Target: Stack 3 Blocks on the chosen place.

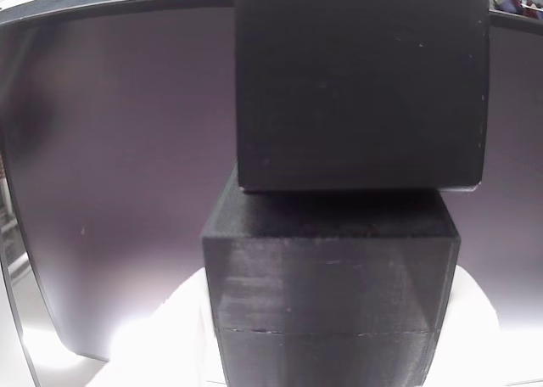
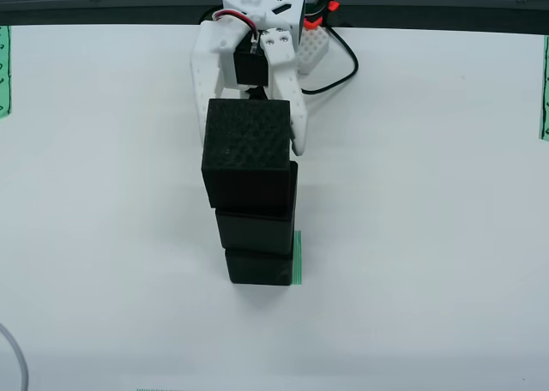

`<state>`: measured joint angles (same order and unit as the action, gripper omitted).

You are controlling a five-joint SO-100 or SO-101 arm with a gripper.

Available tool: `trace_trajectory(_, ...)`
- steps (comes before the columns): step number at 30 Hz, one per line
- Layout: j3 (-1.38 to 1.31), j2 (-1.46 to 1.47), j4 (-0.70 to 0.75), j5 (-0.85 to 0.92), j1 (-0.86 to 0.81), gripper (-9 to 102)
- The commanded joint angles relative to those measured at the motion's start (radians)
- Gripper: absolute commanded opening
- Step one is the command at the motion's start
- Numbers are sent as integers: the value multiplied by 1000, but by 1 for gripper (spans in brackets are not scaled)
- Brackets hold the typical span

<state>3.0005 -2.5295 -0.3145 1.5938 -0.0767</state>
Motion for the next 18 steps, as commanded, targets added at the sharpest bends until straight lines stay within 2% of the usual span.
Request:
trace_trajectory(1, 5, -23, -32, 8, 5, 18)
trace_trajectory(6, 18, -21, -43, 9, 5, 18)
trace_trajectory(18, 28, -21, -64, 9, -18, 31)
